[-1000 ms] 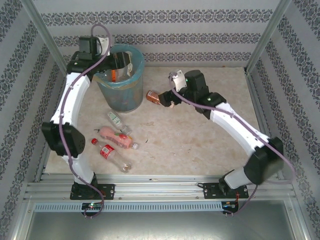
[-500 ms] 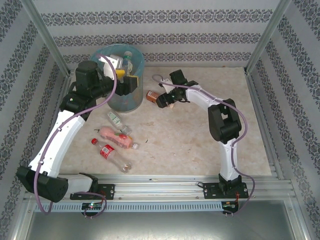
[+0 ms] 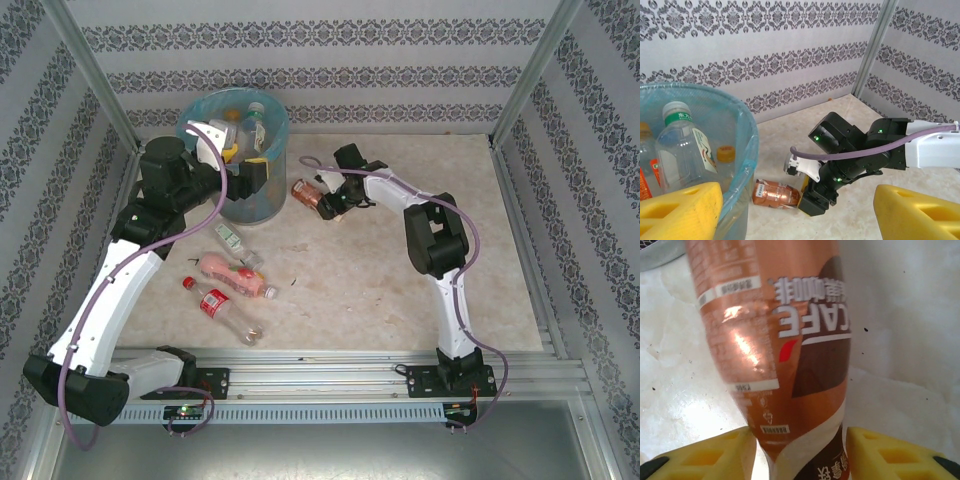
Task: Put the plastic bottles in the bin
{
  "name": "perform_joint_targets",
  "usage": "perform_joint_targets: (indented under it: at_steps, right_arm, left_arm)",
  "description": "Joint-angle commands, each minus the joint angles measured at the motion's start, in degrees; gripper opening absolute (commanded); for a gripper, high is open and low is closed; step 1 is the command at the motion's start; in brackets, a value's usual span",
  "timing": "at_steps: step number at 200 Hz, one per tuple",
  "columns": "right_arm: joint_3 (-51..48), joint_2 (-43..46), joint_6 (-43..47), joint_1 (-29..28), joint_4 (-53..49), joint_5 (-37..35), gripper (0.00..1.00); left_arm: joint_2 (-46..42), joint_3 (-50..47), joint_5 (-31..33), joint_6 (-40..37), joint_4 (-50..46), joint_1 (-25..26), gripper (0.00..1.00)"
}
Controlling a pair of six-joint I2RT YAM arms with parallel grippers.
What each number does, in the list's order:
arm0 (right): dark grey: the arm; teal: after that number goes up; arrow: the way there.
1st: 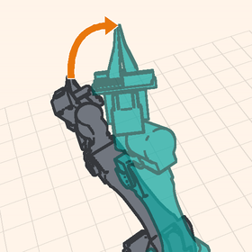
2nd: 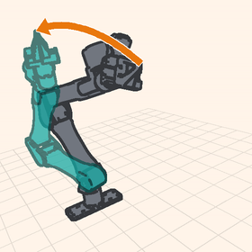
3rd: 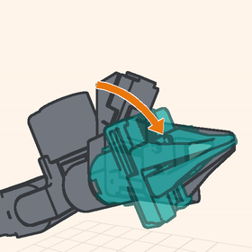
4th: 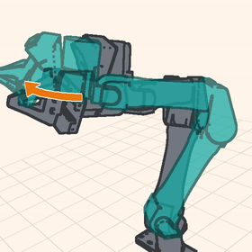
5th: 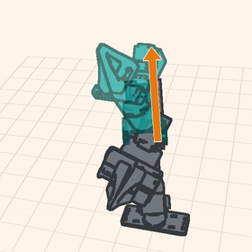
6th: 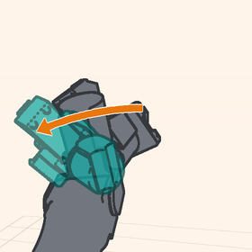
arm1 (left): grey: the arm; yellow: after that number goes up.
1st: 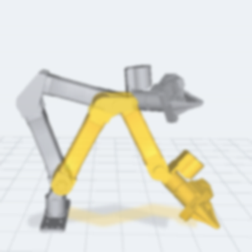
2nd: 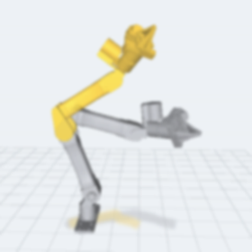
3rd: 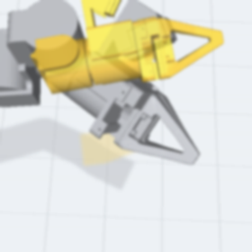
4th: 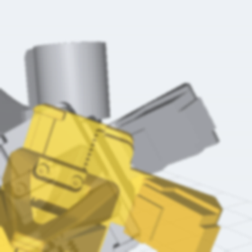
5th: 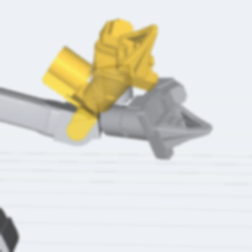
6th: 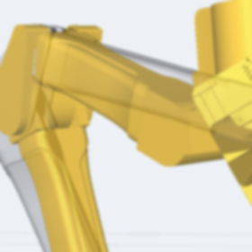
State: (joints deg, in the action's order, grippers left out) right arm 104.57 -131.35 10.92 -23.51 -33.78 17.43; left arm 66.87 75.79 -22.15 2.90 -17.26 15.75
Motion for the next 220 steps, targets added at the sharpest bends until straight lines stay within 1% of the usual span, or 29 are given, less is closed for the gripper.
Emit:
perform_joint_targets:
  at_steps: [1,25,40,59,69,85,103,112,132,162,181,205,220]
  right_arm:
    - [2.7,-1.7,0.9,-0.8,-4.0,0.0,0.41]
    - [1.9,-0.6,0.2,-1.1,-4.2,-1.6,0.36]
    - [0.1,1.1,-0.2,-1.2,-3.6,-3.1,0.36]
    - [-1.5,2.7,-0.6,-1.4,-2.7,-4.4,0.45]
    - [-1.1,2.5,-0.6,-1.7,-3.0,-4.4,0.48]
    - [-0.5,1.5,-0.7,-2.5,-3.3,-5.1,0.55]
    - [0.7,0.1,-0.7,-3.2,-4.1,-5.6,0.57]
    - [1.0,-0.5,-0.8,-3.4,-4.4,-5.8,0.55]
    - [1.2,-0.9,-1.1,-3.4,-5.0,-6.0,0.45]
    - [-1.7,2.6,-1.8,-3.1,-4.4,-7.6,0.35]
    - [-5.8,7.3,-3.8,-2.4,-2.7,-7.6,0.29]
    - [-14.0,15.8,-7.0,-1.5,1.8,-6.2,0.27]
    - [-19.5,21.4,-8.6,-1.2,4.4,-5.5,0.27]
  left_arm:
    - [-1.4,-0.7,0.8,-1.5,3.1,0.0,0.8]
    - [-1.9,-0.7,1.1,-1.6,3.1,0.0,0.8]
    - [-2.2,-0.7,1.5,-1.7,3.1,0.0,0.8]
    - [-2.7,-0.9,1.9,-1.6,3.6,0.0,0.8]
    - [-2.9,-1.2,2.1,-1.6,4.0,0.0,0.8]
    - [-3.0,-1.6,2.5,-1.2,4.6,0.0,0.81]
    - [-3.1,-1.9,2.6,-0.8,4.8,0.0,0.81]
    - [-3.1,-1.9,2.5,-0.7,4.6,0.0,0.81]
    - [-3.2,-1.5,2.9,-0.8,4.0,0.0,0.81]
    - [-3.7,-1.4,3.4,-0.6,4.5,-0.1,0.81]
    - [-3.9,-1.7,3.4,0.6,5.8,0.0,0.81]
    - [-3.7,-2.9,2.1,3.6,8.5,-0.1,0.81]
    - [-3.3,-3.6,-0.1,5.6,10.0,-0.1,0.84]
